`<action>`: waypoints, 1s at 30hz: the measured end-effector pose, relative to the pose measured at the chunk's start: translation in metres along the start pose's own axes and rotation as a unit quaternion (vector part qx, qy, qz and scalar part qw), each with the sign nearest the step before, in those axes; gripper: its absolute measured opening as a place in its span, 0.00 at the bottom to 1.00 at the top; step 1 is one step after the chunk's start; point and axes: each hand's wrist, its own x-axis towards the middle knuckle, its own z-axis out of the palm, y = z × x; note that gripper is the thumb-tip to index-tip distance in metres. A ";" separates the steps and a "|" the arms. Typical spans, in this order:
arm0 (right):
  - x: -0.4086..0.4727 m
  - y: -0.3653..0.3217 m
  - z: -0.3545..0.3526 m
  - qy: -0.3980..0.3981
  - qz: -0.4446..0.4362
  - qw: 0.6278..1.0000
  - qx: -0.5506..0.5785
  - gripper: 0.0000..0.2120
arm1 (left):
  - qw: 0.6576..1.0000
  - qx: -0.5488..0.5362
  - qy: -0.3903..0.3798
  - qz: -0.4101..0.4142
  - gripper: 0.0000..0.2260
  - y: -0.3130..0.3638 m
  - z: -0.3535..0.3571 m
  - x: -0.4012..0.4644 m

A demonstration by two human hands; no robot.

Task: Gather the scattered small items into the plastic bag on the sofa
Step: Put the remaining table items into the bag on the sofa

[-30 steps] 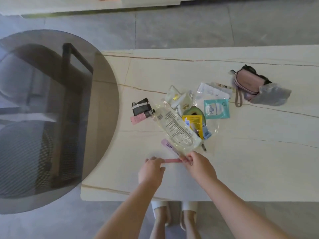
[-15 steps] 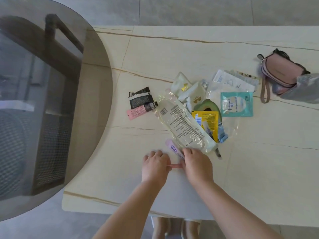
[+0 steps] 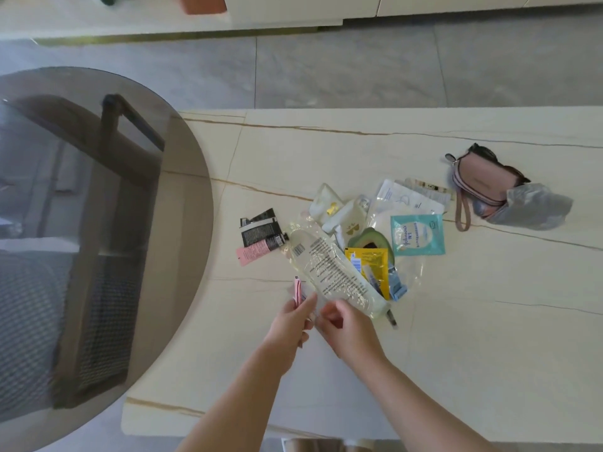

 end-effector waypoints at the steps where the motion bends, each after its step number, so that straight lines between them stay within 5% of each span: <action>1: 0.000 -0.001 -0.001 -0.009 -0.003 1.000 0.007 0.03 | 1.000 0.022 0.008 0.007 0.08 0.004 0.002 0.002; 6: 0.025 0.010 -0.023 0.115 -0.062 0.966 -0.222 0.13 | 0.998 0.011 0.059 0.007 0.05 0.013 0.009 0.024; 9: 0.040 0.021 -0.033 0.170 -0.014 0.938 -0.302 0.20 | 0.996 -0.008 0.087 -0.003 0.05 0.010 0.016 0.037; 13: 0.047 0.027 -0.025 0.191 0.049 0.944 -0.266 0.17 | 0.995 -0.005 0.099 0.017 0.03 0.004 0.030 0.047; 20: 0.055 0.042 -0.032 0.144 0.108 0.969 -0.170 0.12 | 0.992 -0.044 0.119 0.010 0.14 0.002 0.045 0.053; 30: 0.033 0.061 -0.018 0.162 0.079 0.961 -0.210 0.12 | 0.976 0.115 0.174 0.061 0.10 -0.012 0.034 0.035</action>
